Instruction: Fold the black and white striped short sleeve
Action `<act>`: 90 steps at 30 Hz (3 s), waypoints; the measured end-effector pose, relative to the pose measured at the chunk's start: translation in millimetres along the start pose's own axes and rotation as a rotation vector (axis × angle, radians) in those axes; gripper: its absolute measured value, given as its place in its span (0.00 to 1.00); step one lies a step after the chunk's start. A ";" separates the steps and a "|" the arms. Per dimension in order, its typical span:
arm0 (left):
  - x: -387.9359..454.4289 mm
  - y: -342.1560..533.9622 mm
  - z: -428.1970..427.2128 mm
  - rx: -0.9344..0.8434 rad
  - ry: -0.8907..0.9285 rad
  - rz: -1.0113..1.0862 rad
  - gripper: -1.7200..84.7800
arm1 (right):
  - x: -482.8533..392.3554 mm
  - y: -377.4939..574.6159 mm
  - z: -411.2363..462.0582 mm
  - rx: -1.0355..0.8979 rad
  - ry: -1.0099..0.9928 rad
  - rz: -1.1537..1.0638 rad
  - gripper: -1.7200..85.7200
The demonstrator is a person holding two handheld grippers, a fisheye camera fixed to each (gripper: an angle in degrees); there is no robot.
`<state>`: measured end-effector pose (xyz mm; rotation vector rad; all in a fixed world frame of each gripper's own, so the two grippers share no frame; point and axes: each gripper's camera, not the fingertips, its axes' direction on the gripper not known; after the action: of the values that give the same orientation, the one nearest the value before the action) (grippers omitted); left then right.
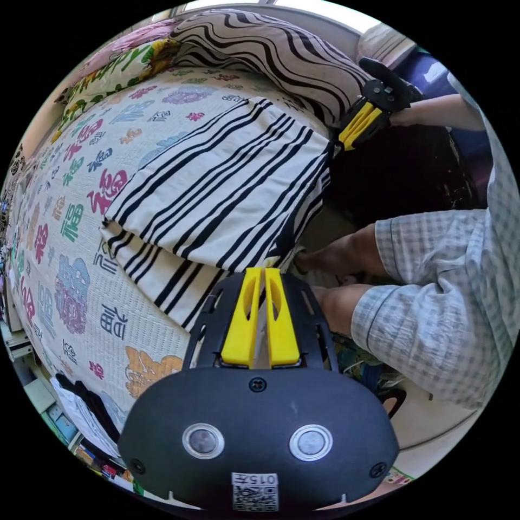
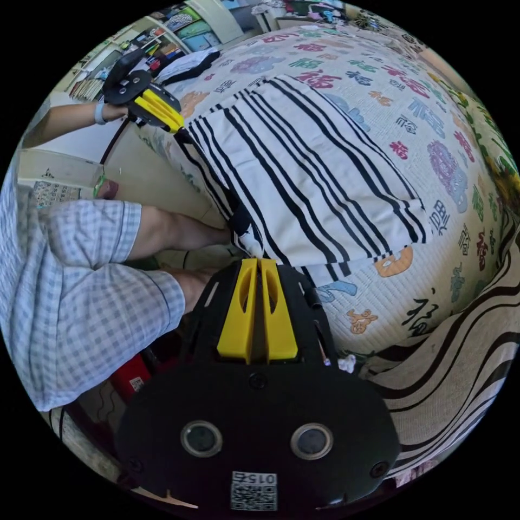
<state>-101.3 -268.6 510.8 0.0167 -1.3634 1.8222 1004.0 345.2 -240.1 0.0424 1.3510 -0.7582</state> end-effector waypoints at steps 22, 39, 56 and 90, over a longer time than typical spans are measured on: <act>-206.9 24.0 -77.3 0.050 0.042 -0.366 0.14 | 187.5 96.6 41.8 0.363 -0.257 0.675 0.12; -372.7 37.6 -31.1 0.189 0.459 -0.838 0.07 | 320.4 83.0 123.2 0.377 -0.585 0.899 0.04; -421.5 81.8 -51.2 0.244 0.426 -0.880 0.02 | 362.9 111.7 140.3 0.383 -0.469 1.008 0.04; -416.0 100.1 -127.2 0.290 0.404 -0.639 0.02 | 411.0 75.2 109.7 0.410 -0.541 0.754 0.03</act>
<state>163.3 -423.7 186.5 0.2027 -0.6926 1.3626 1145.7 162.4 -605.1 0.5969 0.5660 -0.3428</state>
